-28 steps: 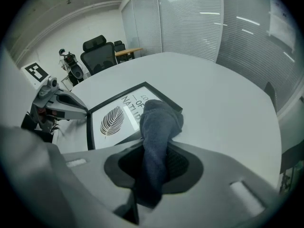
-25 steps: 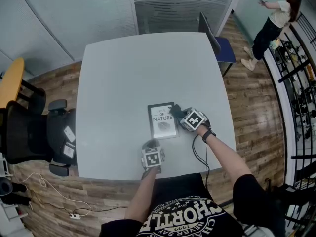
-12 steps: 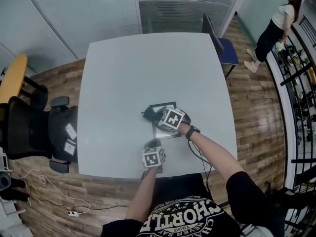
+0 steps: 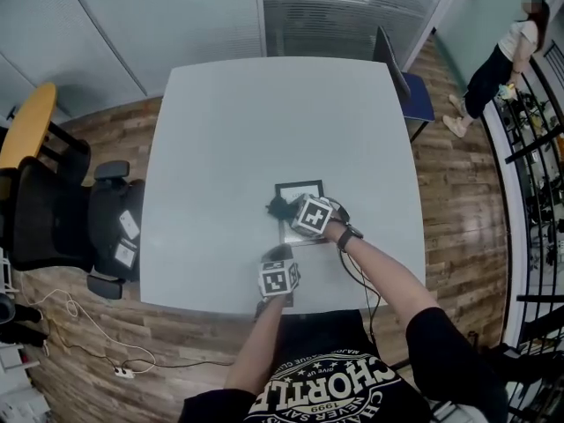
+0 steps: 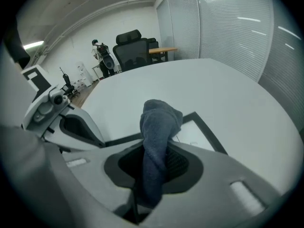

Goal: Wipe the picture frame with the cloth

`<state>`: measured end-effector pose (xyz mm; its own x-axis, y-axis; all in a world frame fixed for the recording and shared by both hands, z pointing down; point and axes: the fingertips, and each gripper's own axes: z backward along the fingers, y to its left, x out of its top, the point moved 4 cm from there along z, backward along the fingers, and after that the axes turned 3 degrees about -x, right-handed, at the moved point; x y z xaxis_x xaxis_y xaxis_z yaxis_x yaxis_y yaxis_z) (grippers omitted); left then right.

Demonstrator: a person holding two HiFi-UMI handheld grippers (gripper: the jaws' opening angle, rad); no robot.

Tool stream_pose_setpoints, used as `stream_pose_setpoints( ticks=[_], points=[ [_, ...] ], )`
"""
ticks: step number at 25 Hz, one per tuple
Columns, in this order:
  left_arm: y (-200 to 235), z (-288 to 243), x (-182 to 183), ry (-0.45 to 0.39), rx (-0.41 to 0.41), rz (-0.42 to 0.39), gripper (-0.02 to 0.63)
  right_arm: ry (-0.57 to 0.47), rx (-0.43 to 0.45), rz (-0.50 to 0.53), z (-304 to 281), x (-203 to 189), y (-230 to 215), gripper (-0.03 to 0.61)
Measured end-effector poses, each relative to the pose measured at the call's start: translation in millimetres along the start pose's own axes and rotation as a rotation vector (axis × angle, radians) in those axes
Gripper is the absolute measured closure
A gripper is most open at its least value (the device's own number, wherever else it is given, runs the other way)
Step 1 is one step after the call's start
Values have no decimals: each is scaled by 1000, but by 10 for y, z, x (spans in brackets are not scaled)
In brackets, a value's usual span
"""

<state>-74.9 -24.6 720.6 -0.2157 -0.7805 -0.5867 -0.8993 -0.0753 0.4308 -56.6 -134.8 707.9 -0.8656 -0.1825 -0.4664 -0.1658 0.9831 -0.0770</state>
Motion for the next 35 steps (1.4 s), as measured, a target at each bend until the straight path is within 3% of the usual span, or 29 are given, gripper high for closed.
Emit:
stream_pose_setpoints(
  ticks=[2, 6, 10, 15, 19, 22, 24, 29, 35],
  points=[
    [1, 10, 3, -5, 5, 0, 617, 22, -32, -20, 98, -207, -80, 497],
    [1, 13, -9, -14, 19, -5, 617, -55, -81, -123, 352, -455, -179, 497],
    [-15, 7, -10, -12, 17, -5, 617, -65, -132, -232, 522, -849, -298, 497],
    [-26, 10, -3, -7, 22, -13, 617, -46, -165, -346, 559, -1225, -415, 498],
    [-42, 0, -7, -6, 18, -10, 617, -67, -154, -385, 557, -1295, -437, 497],
    [-46, 2, -7, -7, 12, -8, 617, -29, -192, -338, 633, -1190, -454, 497],
    [-41, 6, -8, -10, 10, -7, 617, -66, -189, -272, 677, -950, -425, 497],
    [-24, 3, 1, -17, 1, 31, 617, -170, -81, -78, 593, -149, -184, 497],
    [2, 29, 8, -17, -42, 101, 617, -86, 29, 182, 105, 407, 173, 497]
  ],
)
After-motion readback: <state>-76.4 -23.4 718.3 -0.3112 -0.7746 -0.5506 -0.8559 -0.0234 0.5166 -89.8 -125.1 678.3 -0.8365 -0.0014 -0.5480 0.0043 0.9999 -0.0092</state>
